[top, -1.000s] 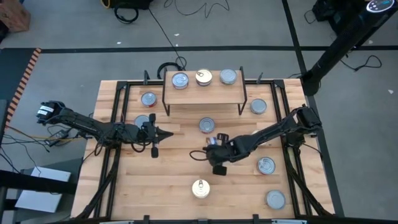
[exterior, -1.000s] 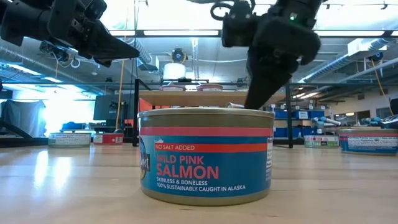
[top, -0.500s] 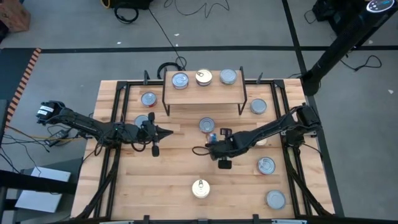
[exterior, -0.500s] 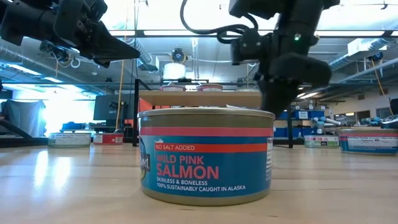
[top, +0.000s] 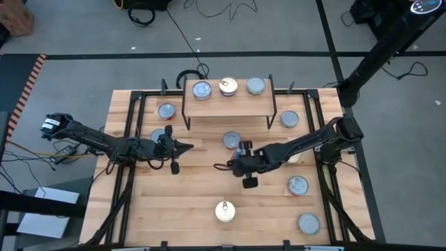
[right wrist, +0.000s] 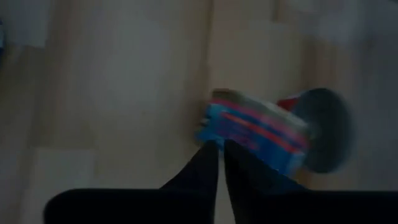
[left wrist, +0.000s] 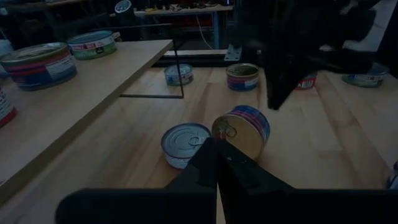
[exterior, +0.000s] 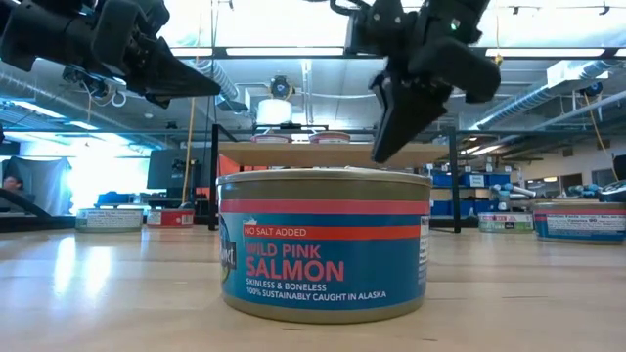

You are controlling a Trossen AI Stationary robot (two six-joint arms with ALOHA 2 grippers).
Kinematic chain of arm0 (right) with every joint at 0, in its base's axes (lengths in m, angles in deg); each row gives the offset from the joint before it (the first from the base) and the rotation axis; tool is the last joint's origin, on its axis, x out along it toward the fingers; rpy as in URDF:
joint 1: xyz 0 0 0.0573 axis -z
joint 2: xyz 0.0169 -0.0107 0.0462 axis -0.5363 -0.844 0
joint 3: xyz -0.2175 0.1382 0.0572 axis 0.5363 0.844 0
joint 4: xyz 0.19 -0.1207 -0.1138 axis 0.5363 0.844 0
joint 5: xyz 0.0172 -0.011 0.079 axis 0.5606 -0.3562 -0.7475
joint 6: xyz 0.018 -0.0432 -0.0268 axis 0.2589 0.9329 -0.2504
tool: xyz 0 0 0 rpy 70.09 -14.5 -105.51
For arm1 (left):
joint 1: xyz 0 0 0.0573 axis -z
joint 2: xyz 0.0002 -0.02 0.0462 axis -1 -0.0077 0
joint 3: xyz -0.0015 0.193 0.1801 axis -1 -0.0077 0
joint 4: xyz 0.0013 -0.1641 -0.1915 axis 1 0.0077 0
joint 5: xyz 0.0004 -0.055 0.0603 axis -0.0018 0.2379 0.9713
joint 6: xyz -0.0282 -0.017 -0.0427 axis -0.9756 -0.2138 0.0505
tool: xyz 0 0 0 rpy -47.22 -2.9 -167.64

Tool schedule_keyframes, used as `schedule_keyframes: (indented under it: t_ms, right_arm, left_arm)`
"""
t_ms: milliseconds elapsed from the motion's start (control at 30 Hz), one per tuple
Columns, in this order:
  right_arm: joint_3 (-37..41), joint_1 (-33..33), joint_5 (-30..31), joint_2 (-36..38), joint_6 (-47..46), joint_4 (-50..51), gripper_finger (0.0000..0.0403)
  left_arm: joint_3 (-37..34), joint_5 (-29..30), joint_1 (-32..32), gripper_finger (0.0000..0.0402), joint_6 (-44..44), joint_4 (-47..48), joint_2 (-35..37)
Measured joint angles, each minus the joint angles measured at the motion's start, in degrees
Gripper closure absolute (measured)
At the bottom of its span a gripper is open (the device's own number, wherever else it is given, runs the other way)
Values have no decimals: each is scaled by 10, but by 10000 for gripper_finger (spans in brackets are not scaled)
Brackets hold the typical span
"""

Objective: Stack canned seafood by type on shelf
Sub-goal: Stack the blue pink tuna can on top of the blue pink tuna can on the shelf

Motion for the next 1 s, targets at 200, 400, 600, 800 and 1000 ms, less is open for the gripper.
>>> schedule_keyframes:
  t_ms: [200,400,600,800,1000]
  right_arm:
    - [-35,0,25,-1,124,22,294]
    - [-36,27,22,-4,247,25,237]
    - [-55,31,15,-13,300,46,181]
    - [-60,31,27,-34,357,55,128]
    - [-88,26,40,-86,410,74,100]
  left_arm:
    - [0,0,0,396,0,17,0]
    - [0,0,0,396,0,34,0]
    - [0,0,0,396,0,40,0]
    - [0,0,0,396,-1,40,0]
    - [0,-1,0,396,-1,41,-4]
